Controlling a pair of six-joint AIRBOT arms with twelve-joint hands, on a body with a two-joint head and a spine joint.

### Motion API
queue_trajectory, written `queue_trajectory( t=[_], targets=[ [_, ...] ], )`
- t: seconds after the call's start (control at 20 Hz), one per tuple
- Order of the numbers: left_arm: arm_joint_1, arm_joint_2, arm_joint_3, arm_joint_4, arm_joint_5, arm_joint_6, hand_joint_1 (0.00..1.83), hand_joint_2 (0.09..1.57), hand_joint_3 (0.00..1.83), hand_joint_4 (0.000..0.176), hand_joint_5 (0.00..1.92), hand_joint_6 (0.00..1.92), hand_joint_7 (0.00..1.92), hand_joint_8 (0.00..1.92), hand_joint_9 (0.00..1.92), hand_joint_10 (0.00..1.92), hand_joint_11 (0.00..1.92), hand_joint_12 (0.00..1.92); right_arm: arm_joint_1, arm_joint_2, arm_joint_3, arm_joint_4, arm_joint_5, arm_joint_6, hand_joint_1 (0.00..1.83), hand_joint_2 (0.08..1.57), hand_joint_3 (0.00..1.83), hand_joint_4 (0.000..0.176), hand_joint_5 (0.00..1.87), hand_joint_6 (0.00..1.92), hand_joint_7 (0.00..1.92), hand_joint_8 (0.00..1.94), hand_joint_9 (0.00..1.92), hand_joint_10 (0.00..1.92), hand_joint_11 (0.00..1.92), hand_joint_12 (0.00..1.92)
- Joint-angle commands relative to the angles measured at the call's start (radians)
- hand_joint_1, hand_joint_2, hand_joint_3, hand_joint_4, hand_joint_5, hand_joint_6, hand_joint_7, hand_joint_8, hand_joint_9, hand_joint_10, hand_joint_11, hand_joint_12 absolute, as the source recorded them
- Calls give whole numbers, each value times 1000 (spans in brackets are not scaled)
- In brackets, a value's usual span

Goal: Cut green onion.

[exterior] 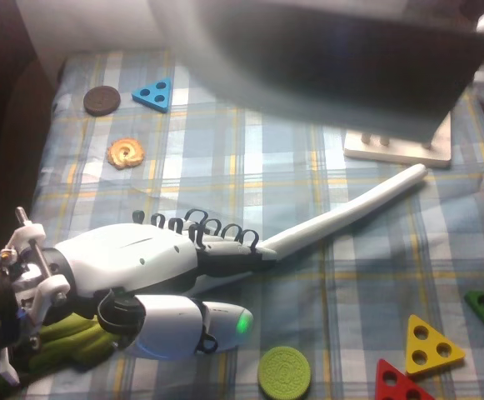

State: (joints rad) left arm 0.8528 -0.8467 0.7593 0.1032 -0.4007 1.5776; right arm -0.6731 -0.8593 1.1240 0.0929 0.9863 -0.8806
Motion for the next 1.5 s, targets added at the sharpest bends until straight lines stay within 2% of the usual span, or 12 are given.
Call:
queue_trajectory(
  t=[0.0, 0.1, 0.2, 0.3, 0.45, 0.55, 0.65, 0.85, 0.9, 1.1, 1.25, 1.45],
  targets=[
    [-6, 6, -5, -11, -130, -3, 0, 1407, 0, 0, 208, 6, 221, 7, 182, 6, 0, 291, 21, 8, 6, 17, 156, 6, 627, 1442, 2, 168, 967, 1921, 1253, 1941, 1421, 1921, 1466, 1921],
    [-4, 22, -10, -47, -182, -3, 0, 1408, 0, 0, 171, 1, 203, 1, 153, 1, 0, 199, 32, 14, 15, 17, 150, -4, 573, 1440, 1, 171, 1067, 1921, 1349, 1941, 1491, 1921, 1519, 1921],
    [-2, 42, -15, -88, -254, -3, 0, 1407, 0, 0, 176, 7, 179, 2, 131, 3, 14, 204, 35, 25, 22, 16, 132, -17, 644, 1440, 0, 171, 1013, 1921, 1321, 1941, 1480, 1921, 1524, 1921],
    [8, 71, -22, -133, -344, -3, 0, 1417, 1, 0, 277, 6, 281, 5, 239, 8, 84, 245, 48, 35, 31, 15, 97, -39, 671, 1438, 0, 170, 1000, 1921, 1319, 1941, 1479, 1921, 1522, 1921],
    [63, 138, -44, -236, -518, -3, 0, 1436, 2, 0, 257, 0, 259, 0, 240, 0, 67, 283, 77, 39, 52, 7, 18, -65, 691, 1426, 0, 165, 1086, 1921, 1401, 1941, 1552, 1921, 1581, 1921],
    [116, 185, -68, -300, -636, -3, 0, 1454, 0, 0, 239, 1, 291, 0, 292, 0, 22, 631, 100, 37, 70, -4, -33, -65, 716, 1425, 0, 166, 1127, 1921, 1432, 1941, 1580, 1921, 1613, 1921],
    [161, 210, -82, -336, -722, -3, 0, 1441, 0, 0, 252, 0, 332, 0, 348, 3, 17, 792, 109, 34, 85, -5, -71, -65, 710, 1427, 1, 166, 1132, 1921, 1429, 1941, 1578, 1921, 1610, 1921],
    [190, 224, -86, -379, -791, -3, 0, 1443, 1, 0, 229, 17, 331, 8, 367, 3, 12, 691, 121, 33, 104, -5, -107, -65, 583, 1429, 3, 166, 1141, 1921, 1343, 1941, 1464, 1921, 1511, 1921],
    [193, 226, -87, -382, -793, -3, 0, 1439, 0, 0, 215, 3, 338, 1, 364, 1, 6, 797, 124, 32, 108, -5, -114, -65, 542, 1441, 5, 166, 1113, 1921, 1324, 1941, 1450, 1921, 1504, 1921],
    [211, 230, -92, -391, -804, -3, 0, 1457, 5, 0, 208, 3, 320, 0, 324, 0, 0, 773, 131, 32, 124, -3, -149, -65, 601, 1469, 5, 166, 1137, 1921, 1331, 1941, 1452, 1921, 1526, 1921],
    [230, 246, -101, -409, -845, -3, 0, 1455, 1, 0, 306, 4, 369, 2, 387, 3, 22, 904, 131, 34, 129, -2, -167, -65, 590, 1473, 1, 167, 1124, 1921, 1328, 1941, 1456, 1921, 1541, 1921],
    [267, 271, -118, -422, -898, -3, 4, 1482, 8, 0, 259, 0, 302, 0, 311, 1, 0, 738, 131, 23, 138, -3, -205, -75, 529, 1461, 0, 165, 1094, 1921, 1309, 1941, 1425, 1921, 1502, 1921]
  ],
)
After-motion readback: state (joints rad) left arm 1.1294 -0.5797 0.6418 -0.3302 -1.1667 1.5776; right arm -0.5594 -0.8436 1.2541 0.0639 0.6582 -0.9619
